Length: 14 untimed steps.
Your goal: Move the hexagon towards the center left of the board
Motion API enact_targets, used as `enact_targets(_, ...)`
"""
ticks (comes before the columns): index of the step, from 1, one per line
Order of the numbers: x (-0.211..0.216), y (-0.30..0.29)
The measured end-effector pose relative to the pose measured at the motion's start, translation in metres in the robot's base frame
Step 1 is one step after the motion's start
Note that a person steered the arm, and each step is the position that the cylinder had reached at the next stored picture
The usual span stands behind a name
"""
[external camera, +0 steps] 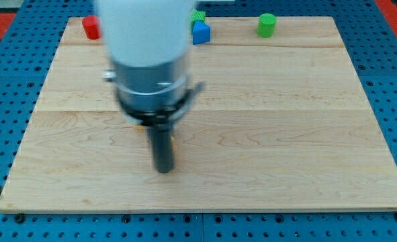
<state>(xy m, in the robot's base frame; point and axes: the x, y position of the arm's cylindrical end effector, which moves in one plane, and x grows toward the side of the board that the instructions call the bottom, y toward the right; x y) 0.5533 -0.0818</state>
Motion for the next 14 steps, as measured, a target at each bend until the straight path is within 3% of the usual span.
enact_targets(1,-0.010,-0.063)
enact_targets(2,0.006,-0.010)
enact_targets(3,-0.007,0.086)
enact_targets(4,-0.016,0.016)
enact_targets(5,-0.026,-0.090)
enact_targets(6,-0.037,-0.054)
enact_targets(7,-0.007,-0.030)
enact_targets(8,-0.033,0.013)
enact_targets(10,-0.059,-0.107)
enact_targets(12,-0.067,-0.013)
enact_targets(14,-0.105,-0.123)
